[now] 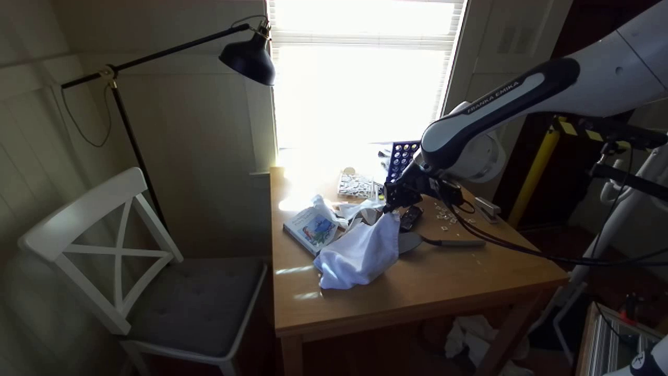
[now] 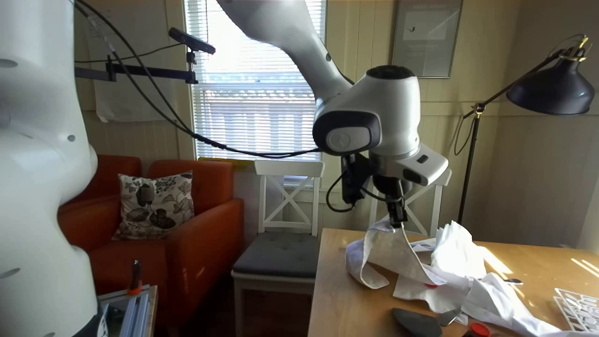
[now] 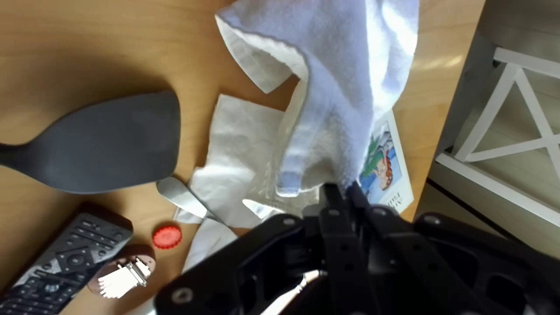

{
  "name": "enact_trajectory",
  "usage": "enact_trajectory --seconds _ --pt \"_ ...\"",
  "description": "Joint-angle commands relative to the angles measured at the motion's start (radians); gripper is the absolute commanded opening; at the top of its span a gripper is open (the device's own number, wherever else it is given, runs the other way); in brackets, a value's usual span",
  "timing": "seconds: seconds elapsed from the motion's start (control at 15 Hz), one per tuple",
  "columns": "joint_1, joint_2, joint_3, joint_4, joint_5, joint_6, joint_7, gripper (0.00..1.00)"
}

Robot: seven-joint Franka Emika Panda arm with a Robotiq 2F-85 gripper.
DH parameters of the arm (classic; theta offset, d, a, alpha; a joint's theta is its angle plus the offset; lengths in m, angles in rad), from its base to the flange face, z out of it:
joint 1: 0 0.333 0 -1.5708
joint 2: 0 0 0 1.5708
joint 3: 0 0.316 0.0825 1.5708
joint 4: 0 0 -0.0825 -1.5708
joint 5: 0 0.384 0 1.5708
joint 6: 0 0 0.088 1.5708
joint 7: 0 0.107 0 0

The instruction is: Fold the towel

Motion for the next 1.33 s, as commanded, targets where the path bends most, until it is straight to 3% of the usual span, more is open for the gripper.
enact_trajectory --seconds 0.0,0.33,0.73,0.87,1.0,1.07,1.27 --pt "0.034 0.031 -0.034 0.011 -0.059 -0.063 0.067 0.01" --pt "0.068 0.121 -0.094 0.050 -0.116 0.016 0.341 0.01" --pt "0.086 0.282 -0.125 0.228 -0.099 0.064 0.549 0.01" --pt "0.119 0.349 -0.164 0.312 -0.132 0.051 0.641 0.01" --pt "0.141 0.417 -0.201 0.411 -0.175 -0.040 0.730 0.01" --pt "0.133 0.452 -0.202 0.474 -0.206 -0.173 0.762 0.01" --pt "0.108 0.533 -0.178 0.616 -0.228 -0.382 0.812 0.01"
